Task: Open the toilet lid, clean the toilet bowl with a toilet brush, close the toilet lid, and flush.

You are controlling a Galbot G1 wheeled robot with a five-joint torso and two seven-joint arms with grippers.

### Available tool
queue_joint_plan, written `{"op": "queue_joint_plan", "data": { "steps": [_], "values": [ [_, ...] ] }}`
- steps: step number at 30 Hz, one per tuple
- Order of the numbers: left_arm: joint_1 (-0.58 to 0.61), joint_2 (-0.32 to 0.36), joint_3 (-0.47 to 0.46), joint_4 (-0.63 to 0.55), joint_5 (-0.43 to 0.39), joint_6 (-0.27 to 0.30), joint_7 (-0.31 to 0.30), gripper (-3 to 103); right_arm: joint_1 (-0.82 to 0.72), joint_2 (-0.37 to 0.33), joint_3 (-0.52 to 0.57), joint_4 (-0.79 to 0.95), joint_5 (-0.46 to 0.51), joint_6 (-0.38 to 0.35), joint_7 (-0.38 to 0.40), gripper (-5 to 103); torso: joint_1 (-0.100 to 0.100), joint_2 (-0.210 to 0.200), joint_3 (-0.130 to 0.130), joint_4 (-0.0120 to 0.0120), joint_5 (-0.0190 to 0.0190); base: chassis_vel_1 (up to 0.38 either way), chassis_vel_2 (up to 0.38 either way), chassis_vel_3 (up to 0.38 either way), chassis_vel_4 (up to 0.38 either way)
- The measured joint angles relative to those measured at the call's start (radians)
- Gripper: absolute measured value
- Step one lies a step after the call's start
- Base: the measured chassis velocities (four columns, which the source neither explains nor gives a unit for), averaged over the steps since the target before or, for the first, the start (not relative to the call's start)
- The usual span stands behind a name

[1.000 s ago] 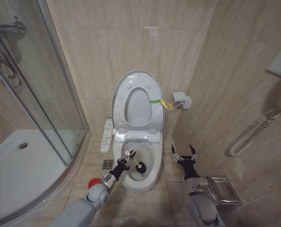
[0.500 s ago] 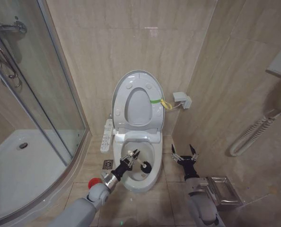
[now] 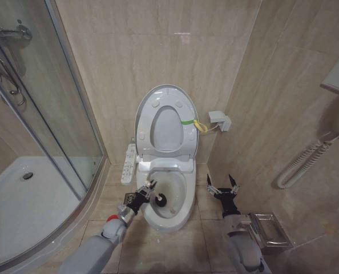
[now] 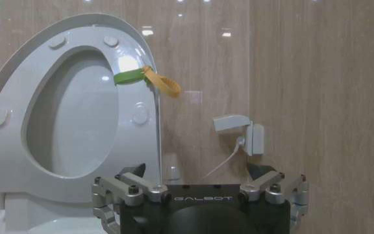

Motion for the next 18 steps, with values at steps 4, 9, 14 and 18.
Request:
{"op": "queue_joint_plan", "data": {
  "steps": [4,9,14,18],
  "values": [
    [0.005,0.019,-0.019,-0.021,-0.002,-0.008,0.004,19,0.000,0.000,0.000,0.000,0.000,0.000,0.000,100,0.000,0.000,0.000,0.0001,0.0000,0.000,0.000,0.000,0.000],
    [0.036,0.051,-0.012,-0.150,0.002,0.005,-0.015,19,0.000,0.000,0.000,0.000,0.000,0.000,0.000,100,0.000,0.000,0.000,0.0000,0.0001,0.000,0.000,0.000,0.000],
    [0.047,0.059,0.001,-0.219,0.032,0.011,-0.033,19,0.000,0.000,0.000,0.000,0.000,0.000,0.000,100,0.000,0.000,0.000,-0.0001,0.0000,0.000,0.000,0.000,0.000],
    [0.042,0.051,0.009,-0.223,0.045,0.013,-0.041,19,0.000,0.000,0.000,0.000,0.000,0.000,0.000,100,0.000,0.000,0.000,0.0000,0.0001,0.000,0.000,0.000,0.000]
  ]
}}
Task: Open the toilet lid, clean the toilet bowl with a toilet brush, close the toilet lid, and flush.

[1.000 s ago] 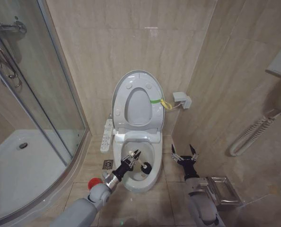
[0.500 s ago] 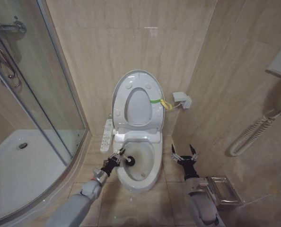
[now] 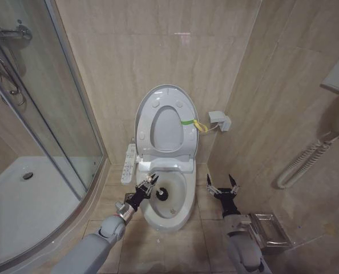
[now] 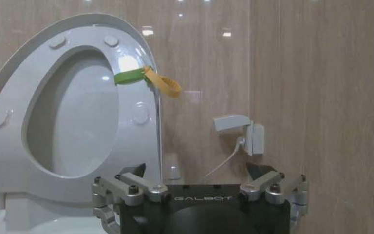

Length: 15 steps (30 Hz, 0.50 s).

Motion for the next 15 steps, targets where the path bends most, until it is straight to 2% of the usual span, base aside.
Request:
{"op": "queue_joint_plan", "data": {
  "steps": [7,15],
  "values": [
    [-0.007,-0.036,0.021,0.037,-0.025,-0.003,0.011,19,0.000,0.000,0.000,0.000,0.000,0.000,0.000,100,0.000,0.000,0.000,0.0000,0.0000,0.000,0.000,0.000,0.000],
    [-0.015,-0.078,0.047,0.116,-0.069,-0.015,0.054,19,0.000,0.000,0.000,0.000,0.000,0.000,0.000,100,0.000,0.000,0.000,0.0000,0.0000,0.000,0.000,0.000,0.000]
  ]
}}
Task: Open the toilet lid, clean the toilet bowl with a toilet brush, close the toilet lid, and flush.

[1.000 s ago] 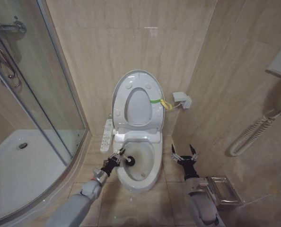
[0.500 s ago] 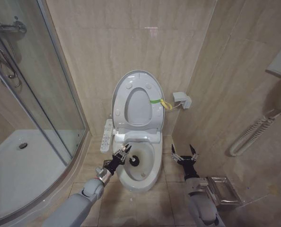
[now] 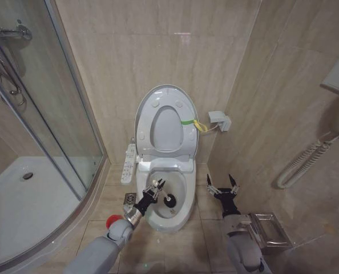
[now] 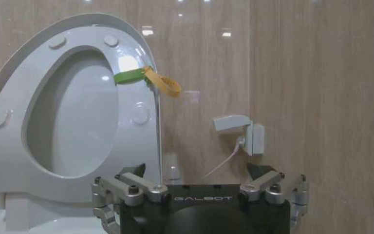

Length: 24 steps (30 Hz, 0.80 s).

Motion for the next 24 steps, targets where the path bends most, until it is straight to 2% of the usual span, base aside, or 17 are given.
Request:
{"op": "queue_joint_plan", "data": {
  "steps": [3,6,10,14,18,22,24],
  "values": [
    [-0.028,-0.020,-0.015,0.098,-0.005,-0.024,0.027,19,0.000,0.000,0.000,0.000,0.000,0.000,0.000,100,0.000,0.000,0.000,-0.0001,0.0000,0.000,0.000,0.000,0.000],
    [-0.044,-0.024,-0.023,0.145,-0.007,-0.034,0.033,19,0.000,0.000,0.000,0.000,0.000,0.000,0.000,100,0.000,0.000,0.000,0.0000,0.0000,0.000,0.000,0.000,0.000],
    [-0.051,-0.017,-0.028,0.153,-0.010,-0.039,0.033,19,0.000,0.000,0.000,0.000,0.000,0.000,0.000,100,0.000,0.000,0.000,0.0000,-0.0001,0.000,0.000,0.000,0.000],
    [-0.039,0.003,-0.027,0.079,-0.015,-0.029,0.021,19,0.000,0.000,0.000,0.000,0.000,0.000,0.000,100,0.000,0.000,0.000,0.0000,0.0000,0.000,0.000,0.000,0.000],
    [0.000,0.050,0.003,-0.085,-0.016,0.011,-0.024,19,0.000,0.000,0.000,0.000,0.000,0.000,0.000,100,0.000,0.000,0.000,-0.0001,-0.0001,0.000,0.000,0.000,0.000],
    [0.025,0.073,0.034,-0.166,-0.015,0.040,-0.053,19,0.000,0.000,0.000,0.000,0.000,0.000,0.000,100,0.000,0.000,0.000,0.0000,0.0001,0.000,0.000,0.000,0.000],
    [0.033,0.069,0.046,-0.167,-0.011,0.046,-0.059,19,0.000,0.000,0.000,0.000,0.000,0.000,0.000,100,0.000,0.000,0.000,0.0000,0.0000,0.000,0.000,0.000,0.000]
  ]
}}
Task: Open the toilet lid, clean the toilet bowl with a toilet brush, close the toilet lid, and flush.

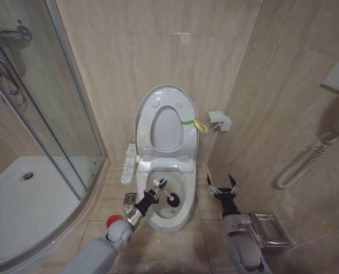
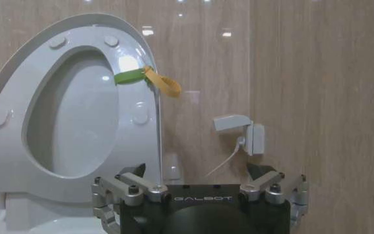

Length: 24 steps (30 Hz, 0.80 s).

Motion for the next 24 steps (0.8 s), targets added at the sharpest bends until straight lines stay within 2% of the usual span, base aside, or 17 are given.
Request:
{"op": "queue_joint_plan", "data": {
  "steps": [5,13,18,24],
  "values": [
    [-0.006,-0.026,0.002,0.064,0.002,-0.010,0.004,19,0.000,0.000,0.000,0.000,0.000,0.000,0.000,100,0.000,0.000,0.000,0.0000,0.0000,0.000,0.000,0.000,0.000],
    [-0.056,-0.055,-0.052,0.247,-0.009,-0.054,0.060,19,0.000,0.000,0.000,0.000,0.000,0.000,0.000,100,0.000,0.000,0.000,-0.0001,0.0000,0.000,0.000,0.000,0.000],
    [-0.051,-0.036,-0.063,0.223,-0.019,-0.055,0.062,19,0.000,0.000,0.000,0.000,0.000,0.000,0.000,100,0.000,0.000,0.000,0.0001,0.0000,0.000,0.000,0.000,0.000],
    [-0.018,-0.006,-0.047,0.091,-0.022,-0.030,0.038,19,0.000,0.000,0.000,0.000,0.000,0.000,0.000,100,0.000,0.000,0.000,-0.0001,0.0000,0.000,0.000,0.000,0.000]
  ]
}}
